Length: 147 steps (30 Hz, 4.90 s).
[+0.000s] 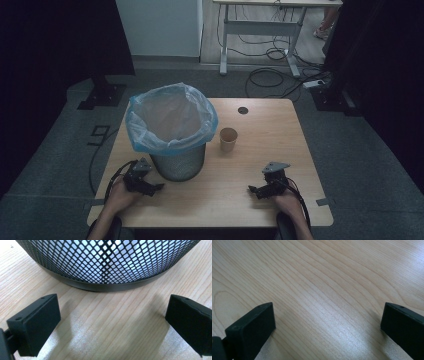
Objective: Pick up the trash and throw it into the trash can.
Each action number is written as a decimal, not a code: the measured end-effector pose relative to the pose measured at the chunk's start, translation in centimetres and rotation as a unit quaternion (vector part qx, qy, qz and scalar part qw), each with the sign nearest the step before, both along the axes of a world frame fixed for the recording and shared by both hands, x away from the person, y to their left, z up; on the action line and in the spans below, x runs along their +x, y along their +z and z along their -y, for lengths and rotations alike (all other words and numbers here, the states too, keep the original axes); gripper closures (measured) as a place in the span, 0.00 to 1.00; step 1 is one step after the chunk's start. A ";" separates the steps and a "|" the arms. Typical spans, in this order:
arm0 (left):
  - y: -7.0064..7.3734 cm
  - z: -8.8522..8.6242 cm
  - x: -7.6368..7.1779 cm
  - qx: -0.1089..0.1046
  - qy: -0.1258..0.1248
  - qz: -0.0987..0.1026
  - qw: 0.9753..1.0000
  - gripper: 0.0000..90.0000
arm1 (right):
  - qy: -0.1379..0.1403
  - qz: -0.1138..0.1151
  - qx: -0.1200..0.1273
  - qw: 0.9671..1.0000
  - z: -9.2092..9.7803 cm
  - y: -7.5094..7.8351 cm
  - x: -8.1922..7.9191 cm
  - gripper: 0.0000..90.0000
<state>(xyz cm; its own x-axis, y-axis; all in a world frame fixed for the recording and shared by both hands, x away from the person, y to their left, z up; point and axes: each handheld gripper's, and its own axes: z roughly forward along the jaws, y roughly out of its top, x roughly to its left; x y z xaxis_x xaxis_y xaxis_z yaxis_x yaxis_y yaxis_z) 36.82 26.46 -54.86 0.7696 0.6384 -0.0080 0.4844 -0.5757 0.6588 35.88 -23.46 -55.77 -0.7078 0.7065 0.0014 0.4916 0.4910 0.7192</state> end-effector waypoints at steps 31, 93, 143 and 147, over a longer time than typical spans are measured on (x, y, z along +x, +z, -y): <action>0.0 0.0 0.0 0.000 0.000 0.000 1.000 0.00 | -0.048 -0.003 0.018 0.999 -2.2 1.8 4.8 0.00; 0.0 0.0 0.0 0.000 0.000 -0.001 1.000 0.00 | -0.006 -0.008 0.050 0.999 -10.6 9.5 12.7 0.28; 0.0 0.0 0.0 0.000 0.000 0.000 1.000 0.00 | 0.041 -0.010 0.082 0.996 -10.3 24.2 13.0 0.28; 0.0 0.0 0.0 0.000 0.000 0.000 1.000 0.00 | 0.043 -0.009 0.074 0.996 -10.6 25.1 13.1 0.28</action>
<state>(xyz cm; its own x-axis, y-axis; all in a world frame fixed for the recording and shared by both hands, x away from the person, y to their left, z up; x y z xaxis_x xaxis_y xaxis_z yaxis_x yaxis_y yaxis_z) 36.82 26.47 -54.85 0.7698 0.6383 -0.0076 0.4843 -0.5763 0.6582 48.94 -12.86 -30.63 -0.7640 0.6349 0.1153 0.4666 0.4201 0.7783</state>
